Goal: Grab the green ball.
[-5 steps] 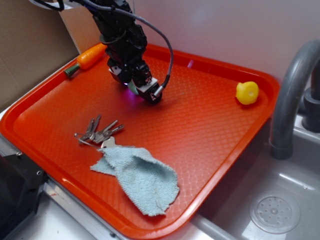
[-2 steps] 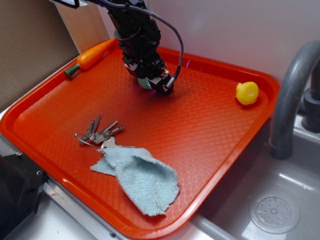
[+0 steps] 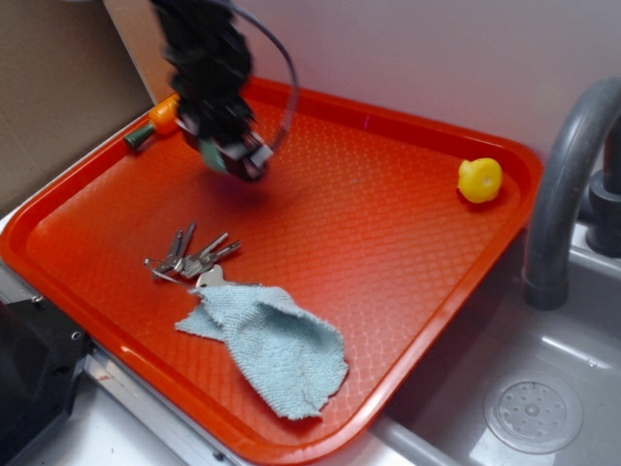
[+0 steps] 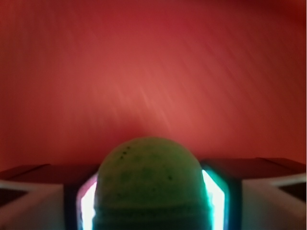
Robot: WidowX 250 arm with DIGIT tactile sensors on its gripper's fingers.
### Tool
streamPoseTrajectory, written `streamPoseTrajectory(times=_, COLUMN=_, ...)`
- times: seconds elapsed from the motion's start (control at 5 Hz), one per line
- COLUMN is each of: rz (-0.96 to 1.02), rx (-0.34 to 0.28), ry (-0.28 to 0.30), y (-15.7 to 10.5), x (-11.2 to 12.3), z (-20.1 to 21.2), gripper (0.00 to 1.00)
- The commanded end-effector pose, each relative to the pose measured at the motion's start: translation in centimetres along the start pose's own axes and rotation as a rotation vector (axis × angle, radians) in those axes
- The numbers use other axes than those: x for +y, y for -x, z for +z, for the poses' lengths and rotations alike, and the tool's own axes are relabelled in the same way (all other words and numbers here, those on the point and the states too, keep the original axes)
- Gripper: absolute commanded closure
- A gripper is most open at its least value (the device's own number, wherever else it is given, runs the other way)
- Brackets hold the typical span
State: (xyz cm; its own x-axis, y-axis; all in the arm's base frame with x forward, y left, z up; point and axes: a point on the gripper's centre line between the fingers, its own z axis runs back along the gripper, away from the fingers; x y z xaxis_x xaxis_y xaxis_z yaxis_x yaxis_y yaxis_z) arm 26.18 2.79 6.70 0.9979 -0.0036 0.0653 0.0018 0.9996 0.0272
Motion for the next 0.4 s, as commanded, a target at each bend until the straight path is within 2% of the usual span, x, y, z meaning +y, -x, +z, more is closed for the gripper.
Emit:
streamPoseTrajectory(times=0.0, rz=-0.003, rx=-0.122, ry=0.121, y=3.9, x=-0.6, z=11.2, gripper=1.0)
streamPoseTrajectory(times=0.2, rz=-0.032, rx=-0.11, ry=0.112, y=3.8, x=-1.1, z=16.2, gripper=1.0)
